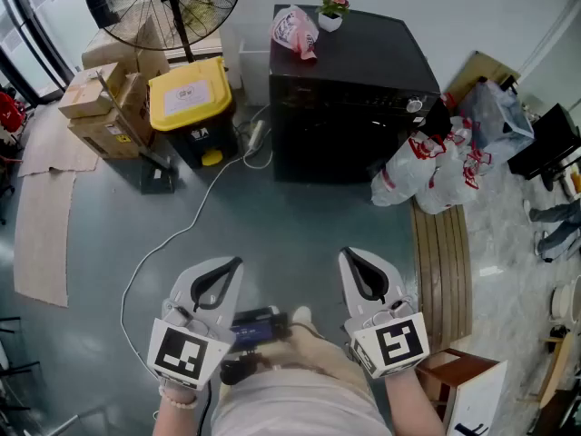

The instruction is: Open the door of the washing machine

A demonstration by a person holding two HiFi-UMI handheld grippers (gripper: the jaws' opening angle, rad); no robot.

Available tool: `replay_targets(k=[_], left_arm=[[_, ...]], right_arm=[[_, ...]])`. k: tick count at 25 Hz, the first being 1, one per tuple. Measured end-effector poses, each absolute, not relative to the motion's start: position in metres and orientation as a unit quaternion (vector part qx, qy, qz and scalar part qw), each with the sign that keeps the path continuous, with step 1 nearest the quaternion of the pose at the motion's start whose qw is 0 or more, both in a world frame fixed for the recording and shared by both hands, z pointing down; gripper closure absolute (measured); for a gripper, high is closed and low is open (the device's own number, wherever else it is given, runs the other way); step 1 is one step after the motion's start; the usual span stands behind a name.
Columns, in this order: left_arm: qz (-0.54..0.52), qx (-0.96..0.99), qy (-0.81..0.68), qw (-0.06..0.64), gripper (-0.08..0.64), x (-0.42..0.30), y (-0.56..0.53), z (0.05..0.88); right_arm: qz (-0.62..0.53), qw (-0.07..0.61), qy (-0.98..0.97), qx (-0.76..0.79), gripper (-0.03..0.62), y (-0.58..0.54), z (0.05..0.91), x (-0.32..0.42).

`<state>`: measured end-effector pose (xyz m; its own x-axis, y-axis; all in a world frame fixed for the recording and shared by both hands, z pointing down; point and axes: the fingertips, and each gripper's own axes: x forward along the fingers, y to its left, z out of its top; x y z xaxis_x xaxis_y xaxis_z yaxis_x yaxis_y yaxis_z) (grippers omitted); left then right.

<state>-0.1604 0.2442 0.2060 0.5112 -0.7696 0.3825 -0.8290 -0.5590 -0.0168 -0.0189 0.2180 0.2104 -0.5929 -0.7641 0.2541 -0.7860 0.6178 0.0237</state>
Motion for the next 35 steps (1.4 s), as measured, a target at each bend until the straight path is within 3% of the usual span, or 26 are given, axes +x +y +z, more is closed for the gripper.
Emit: replay_targets(k=[18,20,26,29,35], left_arm=[[0.160,0.869,-0.458,0.097,0.566,-0.163,0.245,0.206],[0.158,0.870,-0.457,0.099,0.519,-0.164,0.247,0.206],[0.151,0.876,-0.449,0.087,0.476,-0.168,0.246,0.204],[0.141,0.880,-0.447,0.080,0.436,-0.173,0.244,0.200],[0.141,0.882,-0.446,0.056,0.436,-0.185,0.241,0.194]], right_arm=[[0.072,0.117,-0.890,0.435,0.588,0.223,0.216,-0.018],[0.076,0.115,-0.889,0.437,0.584,0.225,0.216,-0.019],[0.086,0.110,-0.889,0.435,0.472,0.227,0.219,-0.024],[0.087,0.111,-0.888,0.439,0.471,0.227,0.220,-0.026],[0.085,0.111,-0.880,0.455,0.471,0.230,0.219,-0.026]])
